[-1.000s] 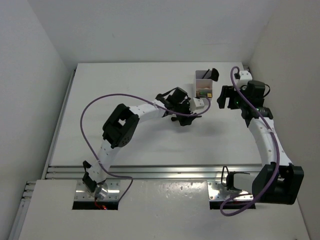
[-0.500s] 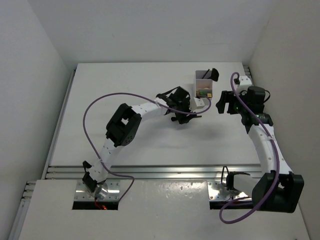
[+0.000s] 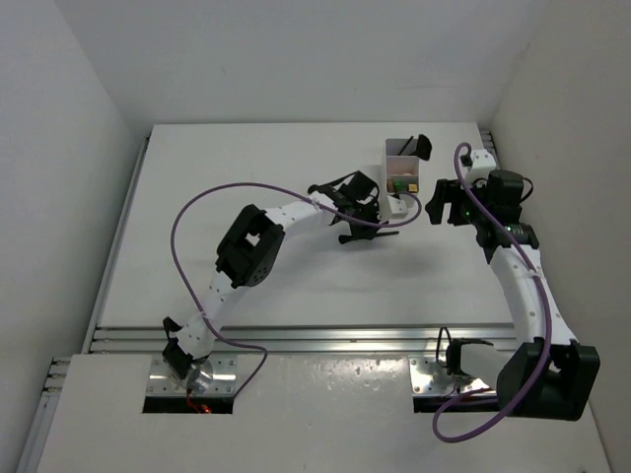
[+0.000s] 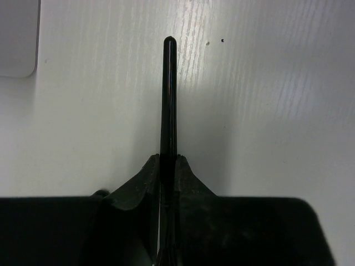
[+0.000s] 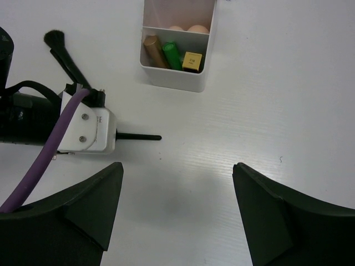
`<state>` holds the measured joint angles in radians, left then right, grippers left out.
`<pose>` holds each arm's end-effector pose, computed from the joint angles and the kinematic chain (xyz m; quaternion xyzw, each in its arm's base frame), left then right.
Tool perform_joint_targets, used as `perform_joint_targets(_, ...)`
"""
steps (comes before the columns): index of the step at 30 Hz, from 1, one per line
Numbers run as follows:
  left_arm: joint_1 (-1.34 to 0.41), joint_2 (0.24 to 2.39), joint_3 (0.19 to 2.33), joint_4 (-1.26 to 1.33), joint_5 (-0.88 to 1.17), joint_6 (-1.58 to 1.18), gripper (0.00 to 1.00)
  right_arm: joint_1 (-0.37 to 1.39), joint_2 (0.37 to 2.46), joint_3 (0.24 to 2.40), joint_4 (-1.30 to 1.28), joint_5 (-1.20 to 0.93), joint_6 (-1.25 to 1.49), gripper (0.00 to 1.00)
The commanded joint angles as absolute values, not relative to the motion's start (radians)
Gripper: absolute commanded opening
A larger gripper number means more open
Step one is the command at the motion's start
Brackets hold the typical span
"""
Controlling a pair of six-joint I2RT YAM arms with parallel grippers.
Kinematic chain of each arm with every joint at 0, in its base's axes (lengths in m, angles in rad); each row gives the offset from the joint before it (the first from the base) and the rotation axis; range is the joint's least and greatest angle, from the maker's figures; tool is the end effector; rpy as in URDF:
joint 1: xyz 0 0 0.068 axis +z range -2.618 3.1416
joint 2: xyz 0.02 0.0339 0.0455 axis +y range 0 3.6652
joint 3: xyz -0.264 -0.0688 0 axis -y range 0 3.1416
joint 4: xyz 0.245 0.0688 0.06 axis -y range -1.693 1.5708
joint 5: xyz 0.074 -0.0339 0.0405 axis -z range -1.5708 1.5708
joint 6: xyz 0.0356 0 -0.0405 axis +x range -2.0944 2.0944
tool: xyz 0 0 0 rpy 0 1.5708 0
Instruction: Organize the makeup
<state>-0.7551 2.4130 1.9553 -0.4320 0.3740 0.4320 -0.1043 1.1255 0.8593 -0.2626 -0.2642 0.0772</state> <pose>0.3776 -0.3732 0.1516 0.5695 0.7330 -0.2257 0.2957 0.2516 -0.0170 0.2905 0.0126 0.8622 0.1075 0.4949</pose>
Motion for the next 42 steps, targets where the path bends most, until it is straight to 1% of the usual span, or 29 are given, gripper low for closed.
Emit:
perform_joint_targets(1,-0.758,2.453,1.956,-0.465,0.342,0.459,0.11,-0.106,1.100,0.902,-0.242,-0.268,0.064,0.81)
perform_joint_targets(2,-0.758,2.453,1.947,-0.465,0.351,0.459,0.03,-0.107,1.101,0.900,-0.244,-0.267,0.064,0.81)
perform_joint_targets(3,-0.758,2.444,1.947,-0.465,0.351,0.443,0.00,-0.106,1.100,0.900,-0.244,-0.265,0.064,0.81)
perform_joint_targets(9,-0.758,2.384,1.947,-0.465,0.373,0.405,0.00,-0.106,1.089,0.917,-0.264,-0.209,0.048,0.81)
perform_joint_targets(11,-0.767,2.336,1.956,-0.486,0.333,0.435,0.00,-0.110,1.088,0.939,-0.275,-0.128,0.052,0.82)
perform_joint_targets(14,-0.776,2.274,1.991,-0.547,0.224,0.558,0.00,-0.146,1.098,0.976,-0.305,-0.048,0.110,0.82)
perform_joint_targets(19,-0.785,2.174,1.991,-0.613,0.036,0.820,0.00,-0.218,1.129,1.037,-0.293,-0.009,0.158,0.82)
perform_joint_targets(21,-0.796,2.145,1.991,-0.614,-0.063,0.905,0.00,-0.222,1.149,1.052,-0.275,-0.032,0.169,0.82)
perform_joint_targets(23,-0.807,2.121,2.002,-0.614,-0.167,1.052,0.00,-0.225,1.161,1.064,-0.244,-0.046,0.170,0.82)
perform_joint_targets(26,-0.807,2.141,2.081,-0.614,-0.291,1.248,0.00,-0.225,1.176,1.068,-0.209,-0.093,0.184,0.82)
perform_joint_targets(29,-0.807,2.152,2.134,-0.540,-0.331,1.350,0.00,-0.224,1.206,1.072,-0.189,-0.133,0.195,0.82)
perform_joint_targets(31,-0.807,2.134,2.125,-0.442,-0.315,1.361,0.00,-0.225,1.244,1.081,-0.186,-0.261,0.146,0.82)
perform_joint_targets(32,-0.795,2.117,2.084,-0.416,-0.264,1.386,0.00,-0.224,1.253,1.089,-0.184,-0.315,0.115,0.82)
perform_joint_targets(33,-0.778,2.064,2.047,-0.390,-0.226,1.408,0.00,-0.224,1.262,1.098,-0.183,-0.504,0.047,0.82)
perform_joint_targets(34,-0.767,2.028,1.999,-0.335,-0.180,1.478,0.00,-0.225,1.288,1.101,-0.170,-0.562,0.008,0.82)
perform_joint_targets(35,-0.746,1.987,1.862,-0.290,-0.078,1.526,0.00,-0.224,1.296,1.115,-0.157,-0.613,-0.035,0.82)
perform_joint_targets(36,-0.733,1.897,1.779,-0.240,-0.024,1.587,0.00,-0.225,1.325,1.120,-0.147,-0.726,-0.043,0.82)
perform_joint_targets(37,-0.723,1.850,1.693,-0.113,0.033,1.656,0.00,-0.225,1.339,1.129,-0.115,-0.757,-0.034,0.80)
perform_joint_targets(38,-0.712,1.809,1.610,-0.047,0.090,1.795,0.00,-0.225,1.356,1.175,-0.094,-0.787,-0.008,0.80)
perform_joint_targets(39,-0.694,1.755,1.480,0.009,0.198,1.859,0.00,-0.229,1.406,1.193,-0.071,-0.893,0.044,0.77)
perform_joint_targets(40,-0.693,1.741,1.444,0.065,0.243,1.912,0.00,-0.222,1.426,1.209,-0.045,-0.935,0.061,0.75)
perform_joint_targets(41,-0.683,1.741,1.427,0.078,0.280,1.974,0.00,-0.219,1.452,1.241,-0.026,-1.010,0.111,0.73)
perform_joint_targets(42,-0.683,1.732,1.427,0.078,0.322,1.986,0.00,-0.207,1.460,1.250,0.023,-1.040,0.136,0.69)
